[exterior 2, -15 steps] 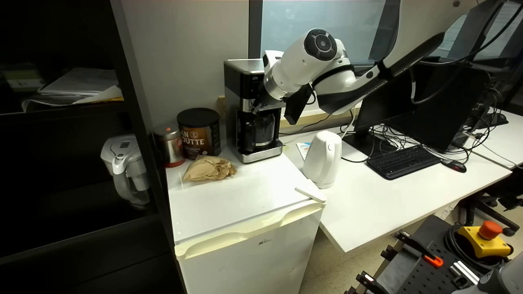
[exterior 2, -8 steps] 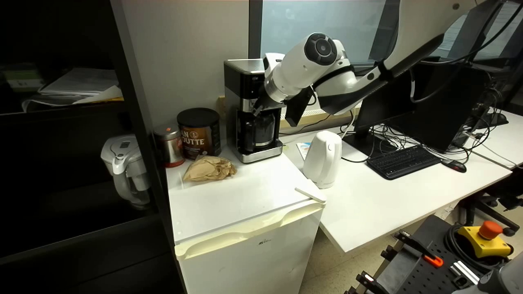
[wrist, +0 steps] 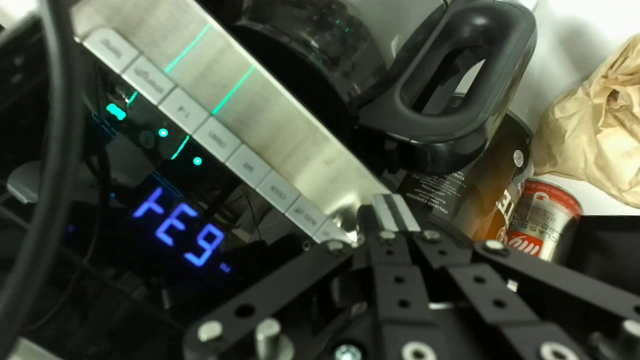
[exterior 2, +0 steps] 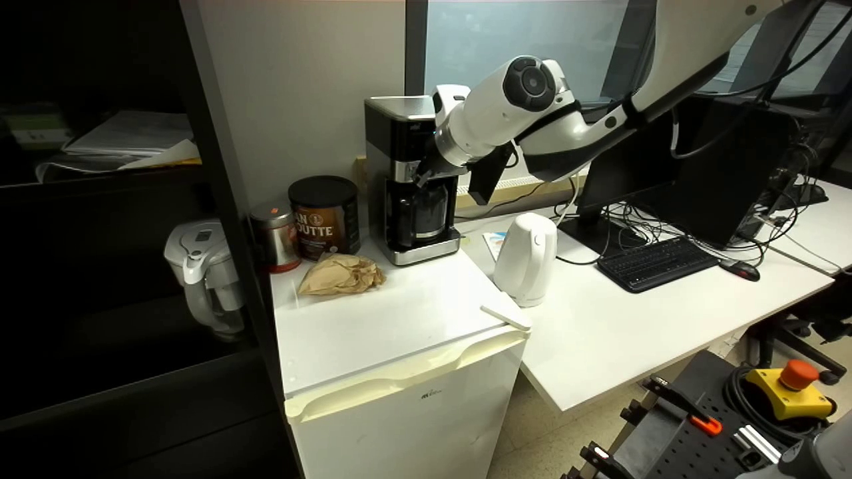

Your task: Press a button on the coffee maker

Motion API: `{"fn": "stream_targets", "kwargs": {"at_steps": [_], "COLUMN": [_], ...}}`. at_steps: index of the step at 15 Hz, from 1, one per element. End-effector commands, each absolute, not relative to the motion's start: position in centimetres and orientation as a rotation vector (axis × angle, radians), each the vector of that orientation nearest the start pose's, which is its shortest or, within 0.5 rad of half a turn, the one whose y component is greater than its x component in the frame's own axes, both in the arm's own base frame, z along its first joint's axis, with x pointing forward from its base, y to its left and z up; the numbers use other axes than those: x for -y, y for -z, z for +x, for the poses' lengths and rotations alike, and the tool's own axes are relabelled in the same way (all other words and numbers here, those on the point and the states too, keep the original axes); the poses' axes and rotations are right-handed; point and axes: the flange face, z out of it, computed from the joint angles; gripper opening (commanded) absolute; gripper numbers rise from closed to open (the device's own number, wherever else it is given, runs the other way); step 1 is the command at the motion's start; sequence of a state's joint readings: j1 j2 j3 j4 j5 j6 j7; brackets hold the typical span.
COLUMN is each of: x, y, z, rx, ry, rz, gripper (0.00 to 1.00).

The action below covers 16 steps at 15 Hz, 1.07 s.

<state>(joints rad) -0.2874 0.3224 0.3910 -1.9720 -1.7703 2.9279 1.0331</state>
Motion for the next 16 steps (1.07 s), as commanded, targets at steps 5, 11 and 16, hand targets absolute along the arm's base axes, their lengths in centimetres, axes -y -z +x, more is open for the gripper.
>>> {"fn": "stream_targets", "kwargs": {"at_steps": [5,11,16], "x": [-10.0,-9.7,-11.2], "y": [-34.0,-29.9,-28.1], "z": [57.4,51.3,47.7], "rx": [0.959,0.805,0.634], "ry": [1.281,0.897,0.681], "rz": [-3.055,-3.045,-3.022], "gripper": [0.0,0.0,0.0]}}
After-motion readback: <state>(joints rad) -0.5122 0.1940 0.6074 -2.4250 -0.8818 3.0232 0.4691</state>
